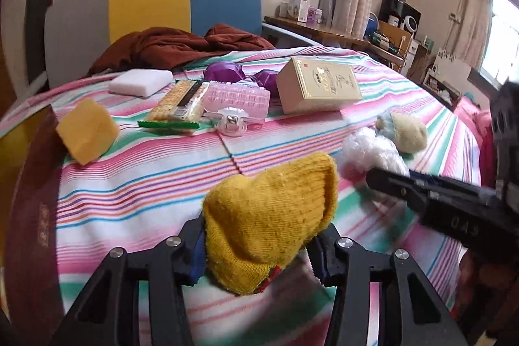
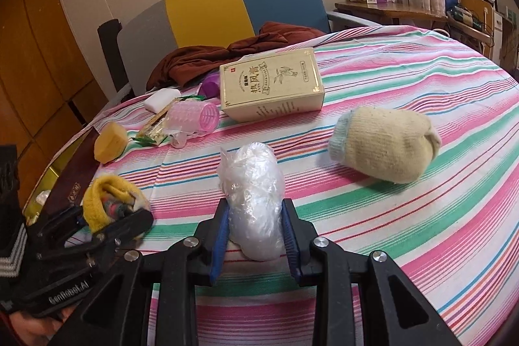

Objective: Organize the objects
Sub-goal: 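Grasp the yellow sock with the left tool and carry both items toward the tray, then lower the wrapped ball and yellow sock into the gold tray and open both tools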

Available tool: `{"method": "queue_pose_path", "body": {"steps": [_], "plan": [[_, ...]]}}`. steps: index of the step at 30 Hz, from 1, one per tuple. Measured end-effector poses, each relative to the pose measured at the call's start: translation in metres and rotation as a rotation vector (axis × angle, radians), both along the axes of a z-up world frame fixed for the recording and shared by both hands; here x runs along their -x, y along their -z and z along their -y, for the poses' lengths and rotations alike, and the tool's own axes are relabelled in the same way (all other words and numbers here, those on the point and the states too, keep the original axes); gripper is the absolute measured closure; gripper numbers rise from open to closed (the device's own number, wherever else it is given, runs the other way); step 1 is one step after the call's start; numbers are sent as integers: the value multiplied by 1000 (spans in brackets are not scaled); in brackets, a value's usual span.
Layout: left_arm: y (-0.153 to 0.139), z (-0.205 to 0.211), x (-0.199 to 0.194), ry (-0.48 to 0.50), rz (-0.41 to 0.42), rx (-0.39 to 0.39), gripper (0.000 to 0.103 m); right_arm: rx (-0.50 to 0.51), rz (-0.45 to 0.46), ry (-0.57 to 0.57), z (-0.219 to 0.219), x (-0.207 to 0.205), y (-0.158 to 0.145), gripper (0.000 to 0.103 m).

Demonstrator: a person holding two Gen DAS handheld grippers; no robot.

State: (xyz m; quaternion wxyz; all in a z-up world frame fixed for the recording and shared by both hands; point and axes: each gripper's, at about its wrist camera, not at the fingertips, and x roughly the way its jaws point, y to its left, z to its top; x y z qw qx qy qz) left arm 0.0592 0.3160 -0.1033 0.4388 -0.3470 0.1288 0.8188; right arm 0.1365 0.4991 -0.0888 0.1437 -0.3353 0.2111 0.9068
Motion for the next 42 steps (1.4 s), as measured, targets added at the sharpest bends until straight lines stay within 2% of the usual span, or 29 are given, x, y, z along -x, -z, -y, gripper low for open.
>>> {"method": "queue_pose_path", "body": {"steps": [6,17,22,31,35,42], "plan": [[-10,22,-8,-6,55,-17,53,-18,32,-33,19,7,-12,74],[-61,94,1,-84,44,-144,53,-22,-42,-211,79,35,-60,74],[-75,135,23,-181,54,-182,53,-41,-77,-325,122,58,-80,74],[-79,211,72,-361,96,-206,53,-75,-56,-489,191,102,-90,74],[-81,233,99,-417,97,-177,52,-98,-23,-540,218,122,-89,74],[-75,246,161,-491,174,-140,52,-107,34,-548,241,171,-78,72]]}}
